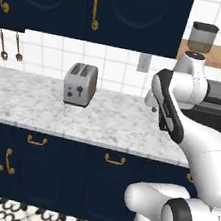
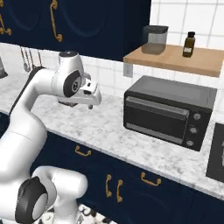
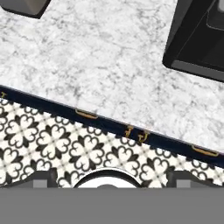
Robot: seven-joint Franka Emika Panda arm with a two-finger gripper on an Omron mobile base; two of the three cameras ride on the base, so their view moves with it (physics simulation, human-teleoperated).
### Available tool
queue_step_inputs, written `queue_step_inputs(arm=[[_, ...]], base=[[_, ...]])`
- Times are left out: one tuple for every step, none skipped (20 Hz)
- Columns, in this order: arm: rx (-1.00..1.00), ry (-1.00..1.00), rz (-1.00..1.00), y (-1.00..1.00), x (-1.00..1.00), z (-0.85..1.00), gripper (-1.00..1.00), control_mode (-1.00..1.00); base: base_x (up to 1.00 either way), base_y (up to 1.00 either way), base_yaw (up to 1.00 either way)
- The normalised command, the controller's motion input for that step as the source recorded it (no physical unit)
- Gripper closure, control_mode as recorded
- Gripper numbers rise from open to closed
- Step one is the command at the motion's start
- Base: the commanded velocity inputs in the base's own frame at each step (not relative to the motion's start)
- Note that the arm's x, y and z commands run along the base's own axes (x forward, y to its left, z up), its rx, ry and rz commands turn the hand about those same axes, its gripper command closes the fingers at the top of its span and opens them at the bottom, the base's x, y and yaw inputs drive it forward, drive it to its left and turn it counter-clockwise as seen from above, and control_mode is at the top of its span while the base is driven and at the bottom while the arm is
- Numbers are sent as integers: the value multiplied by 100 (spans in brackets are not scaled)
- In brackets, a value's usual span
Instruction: Take a straw from the drawer in front and place it inside the glass cup on the dining counter.
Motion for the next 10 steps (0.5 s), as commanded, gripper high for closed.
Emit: queue_step_inputs(arm=[[0,0,0,0,0,0,-100,100],[0,0,0,0,0,0,-100,100],[0,0,0,0,0,0,-100,100],[0,0,0,0,0,0,-100,100],[0,0,0,0,0,0,-100,100],[0,0,0,0,0,0,-100,100],[0,0,0,0,0,0,-100,100],[0,0,0,0,0,0,-100,100],[0,0,0,0,0,0,-100,100],[0,0,0,0,0,0,-100,100]], base=[[0,-75,66],[0,-76,66],[0,-76,67],[0,-76,67],[-1,-77,67],[0,-78,66],[0,-79,65],[-3,-86,63],[-6,-88,62],[-6,-89,57]])
